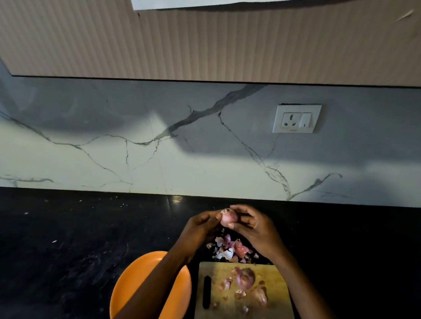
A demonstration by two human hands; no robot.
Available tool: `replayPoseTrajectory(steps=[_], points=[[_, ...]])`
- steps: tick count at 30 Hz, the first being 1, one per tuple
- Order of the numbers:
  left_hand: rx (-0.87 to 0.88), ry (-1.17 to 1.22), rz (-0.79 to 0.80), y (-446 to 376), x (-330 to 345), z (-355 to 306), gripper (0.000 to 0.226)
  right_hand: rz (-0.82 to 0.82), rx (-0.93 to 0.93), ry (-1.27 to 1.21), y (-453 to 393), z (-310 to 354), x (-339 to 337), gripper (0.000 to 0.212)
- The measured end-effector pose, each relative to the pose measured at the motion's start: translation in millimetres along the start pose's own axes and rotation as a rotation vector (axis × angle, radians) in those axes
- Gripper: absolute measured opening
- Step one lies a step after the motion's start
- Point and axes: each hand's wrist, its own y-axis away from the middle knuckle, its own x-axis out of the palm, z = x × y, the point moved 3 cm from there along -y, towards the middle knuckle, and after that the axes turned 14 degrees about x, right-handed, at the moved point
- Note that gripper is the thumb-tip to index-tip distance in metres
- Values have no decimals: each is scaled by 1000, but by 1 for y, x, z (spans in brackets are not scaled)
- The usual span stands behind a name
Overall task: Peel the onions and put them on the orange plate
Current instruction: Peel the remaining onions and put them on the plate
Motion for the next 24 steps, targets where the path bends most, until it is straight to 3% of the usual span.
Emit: replayPoseTrajectory(steps=[13, 24], points=[[479, -651, -48, -9, -17, -3, 10, -24, -107, 82, 3, 11, 4, 45], [501, -657, -176, -2, -12, 4, 14, 6, -66, 16, 4, 9, 14, 47]])
